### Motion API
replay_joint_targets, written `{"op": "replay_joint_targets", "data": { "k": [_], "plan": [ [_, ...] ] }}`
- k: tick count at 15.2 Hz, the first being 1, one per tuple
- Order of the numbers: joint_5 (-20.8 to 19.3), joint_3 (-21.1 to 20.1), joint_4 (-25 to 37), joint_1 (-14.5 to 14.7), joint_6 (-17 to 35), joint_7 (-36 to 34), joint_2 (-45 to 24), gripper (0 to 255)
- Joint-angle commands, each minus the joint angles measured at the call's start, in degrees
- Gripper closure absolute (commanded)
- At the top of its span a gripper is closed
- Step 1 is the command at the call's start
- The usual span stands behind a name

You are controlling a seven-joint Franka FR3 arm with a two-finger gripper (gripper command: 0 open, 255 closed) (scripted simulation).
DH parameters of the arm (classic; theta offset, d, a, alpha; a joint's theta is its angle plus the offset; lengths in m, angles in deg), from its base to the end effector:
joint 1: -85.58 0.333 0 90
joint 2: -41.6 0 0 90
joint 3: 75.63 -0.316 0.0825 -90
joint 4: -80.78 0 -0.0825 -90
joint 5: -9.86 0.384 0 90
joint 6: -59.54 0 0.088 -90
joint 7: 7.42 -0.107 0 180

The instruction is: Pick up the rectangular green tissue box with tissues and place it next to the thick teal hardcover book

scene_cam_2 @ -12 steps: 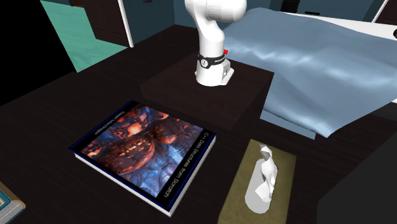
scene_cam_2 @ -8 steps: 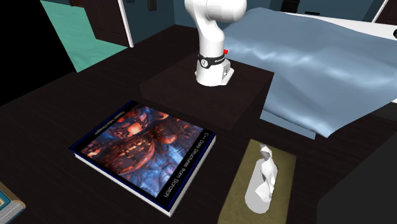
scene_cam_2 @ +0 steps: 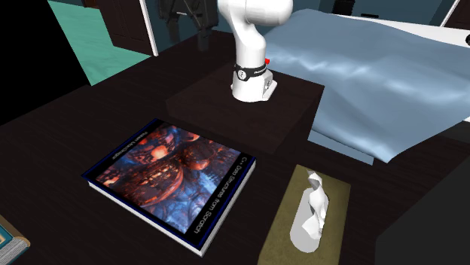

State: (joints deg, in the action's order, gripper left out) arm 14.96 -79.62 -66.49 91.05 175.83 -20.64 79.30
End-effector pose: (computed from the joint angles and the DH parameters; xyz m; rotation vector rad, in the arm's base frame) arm 0.3558 0.0657 0.4861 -3.0714 0.1728 -0.1650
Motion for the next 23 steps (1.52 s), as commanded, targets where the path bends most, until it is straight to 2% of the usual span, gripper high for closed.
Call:
{"op": "replay_joint_targets", "data": {
  "k": [1, 12, 18, 23],
  "plan": [
    [2.2, -0.9, -0.7, 1.3, 3.7, -1.1, -1.6, 0],
    [13.4, -6.9, 0.6, 8.7, 25.7, -5.5, -16.4, 0],
    [18.2, -9.9, 5.4, 12.2, 36.5, -6.8, -26.4, 0],
    [20.7, -12.3, 11.3, 14.5, 44.1, -7.8, -35.0, 0]
  ]
}}
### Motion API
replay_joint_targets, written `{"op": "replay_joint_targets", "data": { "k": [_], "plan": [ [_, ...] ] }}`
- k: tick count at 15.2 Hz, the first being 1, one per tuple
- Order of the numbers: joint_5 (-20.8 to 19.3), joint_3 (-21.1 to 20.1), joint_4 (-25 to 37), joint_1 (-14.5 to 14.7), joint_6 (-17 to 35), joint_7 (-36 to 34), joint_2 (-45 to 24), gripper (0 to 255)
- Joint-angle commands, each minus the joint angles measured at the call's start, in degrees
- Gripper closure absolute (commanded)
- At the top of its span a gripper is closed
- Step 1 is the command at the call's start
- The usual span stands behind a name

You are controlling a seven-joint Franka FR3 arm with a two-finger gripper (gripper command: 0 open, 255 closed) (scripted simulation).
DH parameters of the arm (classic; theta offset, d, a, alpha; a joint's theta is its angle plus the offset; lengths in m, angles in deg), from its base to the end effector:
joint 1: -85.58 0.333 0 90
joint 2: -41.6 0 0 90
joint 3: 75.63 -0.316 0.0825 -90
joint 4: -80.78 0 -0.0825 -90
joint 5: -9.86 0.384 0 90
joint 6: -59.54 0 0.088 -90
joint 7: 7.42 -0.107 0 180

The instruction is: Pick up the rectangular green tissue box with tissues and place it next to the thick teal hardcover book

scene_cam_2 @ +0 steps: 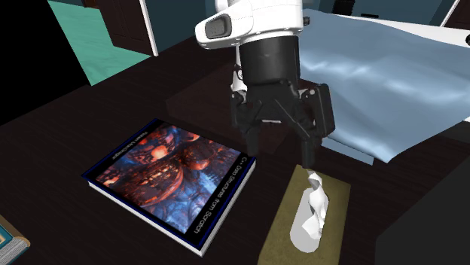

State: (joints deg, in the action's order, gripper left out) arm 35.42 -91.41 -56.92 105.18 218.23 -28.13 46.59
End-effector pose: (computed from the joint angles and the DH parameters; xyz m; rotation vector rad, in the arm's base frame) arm 0.4311 0.2844 0.3931 -2.6993 0.1613 -0.3933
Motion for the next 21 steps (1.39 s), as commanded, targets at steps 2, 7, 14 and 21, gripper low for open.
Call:
{"op": "replay_joint_targets", "data": {
  "k": [2, 7, 14, 21],
  "plan": [
    [0.7, -1.3, 4.4, 1.2, 4.4, -0.9, -5.7, 0],
    [0.0, -2.0, 8.1, 2.3, 8.2, -2.0, -11.4, 0],
    [-1.2, -1.8, 9.9, 3.1, 10.6, -2.7, -15.5, 0],
    [-1.2, -1.8, 9.9, 3.1, 10.6, -2.7, -15.5, 255]
  ]
}}
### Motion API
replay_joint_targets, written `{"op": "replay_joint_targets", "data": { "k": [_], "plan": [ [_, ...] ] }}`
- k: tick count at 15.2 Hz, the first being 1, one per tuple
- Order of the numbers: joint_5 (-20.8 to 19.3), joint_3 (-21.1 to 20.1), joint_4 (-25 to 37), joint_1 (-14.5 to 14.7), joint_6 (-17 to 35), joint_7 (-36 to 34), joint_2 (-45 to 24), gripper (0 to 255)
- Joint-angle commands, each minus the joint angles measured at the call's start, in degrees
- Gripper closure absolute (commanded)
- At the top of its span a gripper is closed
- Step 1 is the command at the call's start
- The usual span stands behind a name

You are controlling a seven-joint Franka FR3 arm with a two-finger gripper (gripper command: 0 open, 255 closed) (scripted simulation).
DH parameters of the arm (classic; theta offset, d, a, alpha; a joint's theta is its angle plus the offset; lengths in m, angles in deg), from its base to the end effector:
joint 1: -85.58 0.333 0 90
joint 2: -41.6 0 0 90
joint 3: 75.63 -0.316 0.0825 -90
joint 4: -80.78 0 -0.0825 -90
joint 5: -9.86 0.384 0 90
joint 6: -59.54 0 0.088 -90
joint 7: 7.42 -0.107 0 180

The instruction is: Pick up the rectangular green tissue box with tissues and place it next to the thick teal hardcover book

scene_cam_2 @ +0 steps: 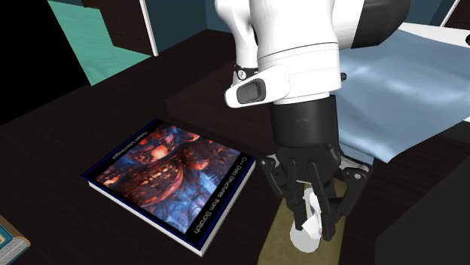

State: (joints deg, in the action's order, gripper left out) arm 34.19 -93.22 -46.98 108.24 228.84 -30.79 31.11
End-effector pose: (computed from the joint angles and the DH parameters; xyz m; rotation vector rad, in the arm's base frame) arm 0.4642 0.3521 0.3503 -2.6191 0.1600 -0.4345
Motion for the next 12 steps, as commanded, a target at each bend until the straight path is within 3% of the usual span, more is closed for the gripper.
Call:
{"op": "replay_joint_targets", "data": {
  "k": [1, 8, 12],
  "plan": [
    [0.0, 0.0, 0.0, 0.0, 0.0, 0.0, 0.0, 255],
    [0.0, 0.0, 0.0, 0.0, 0.0, 0.0, 0.0, 255],
    [-1.4, 0.7, 0.6, 0.3, -2.8, -1.8, 2.3, 255]
  ]
}}
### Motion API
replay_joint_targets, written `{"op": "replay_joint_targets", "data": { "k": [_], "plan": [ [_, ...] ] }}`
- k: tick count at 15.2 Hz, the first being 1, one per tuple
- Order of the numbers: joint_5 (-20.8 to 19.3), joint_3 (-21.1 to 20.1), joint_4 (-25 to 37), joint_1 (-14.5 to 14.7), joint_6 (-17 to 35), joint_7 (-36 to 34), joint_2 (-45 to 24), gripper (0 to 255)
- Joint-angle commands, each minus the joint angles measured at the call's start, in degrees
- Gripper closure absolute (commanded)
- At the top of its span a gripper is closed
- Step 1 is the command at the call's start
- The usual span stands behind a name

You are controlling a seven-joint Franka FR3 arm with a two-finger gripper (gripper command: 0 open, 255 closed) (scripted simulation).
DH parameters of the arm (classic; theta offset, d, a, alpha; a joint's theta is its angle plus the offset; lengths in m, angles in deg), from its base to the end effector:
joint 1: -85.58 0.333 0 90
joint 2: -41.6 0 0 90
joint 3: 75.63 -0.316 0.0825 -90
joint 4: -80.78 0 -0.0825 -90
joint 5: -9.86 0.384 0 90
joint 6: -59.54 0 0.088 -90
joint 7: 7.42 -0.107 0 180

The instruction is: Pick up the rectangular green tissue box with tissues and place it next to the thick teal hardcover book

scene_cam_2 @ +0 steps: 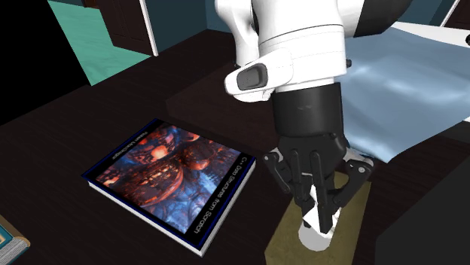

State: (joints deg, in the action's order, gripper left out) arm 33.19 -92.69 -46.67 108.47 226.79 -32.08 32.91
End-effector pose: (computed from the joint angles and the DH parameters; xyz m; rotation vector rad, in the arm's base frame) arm 0.4638 0.3519 0.3662 -2.6187 0.1599 -0.4351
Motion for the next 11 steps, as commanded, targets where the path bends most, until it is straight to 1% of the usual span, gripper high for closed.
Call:
{"op": "replay_joint_targets", "data": {
  "k": [1, 11],
  "plan": [
    [-0.8, 0.4, 0.4, 0.1, -1.5, -0.9, 1.0, 255],
    [-3.6, 1.3, 2.9, 0.1, -8.6, -4.5, 5.8, 255]
  ]
}}
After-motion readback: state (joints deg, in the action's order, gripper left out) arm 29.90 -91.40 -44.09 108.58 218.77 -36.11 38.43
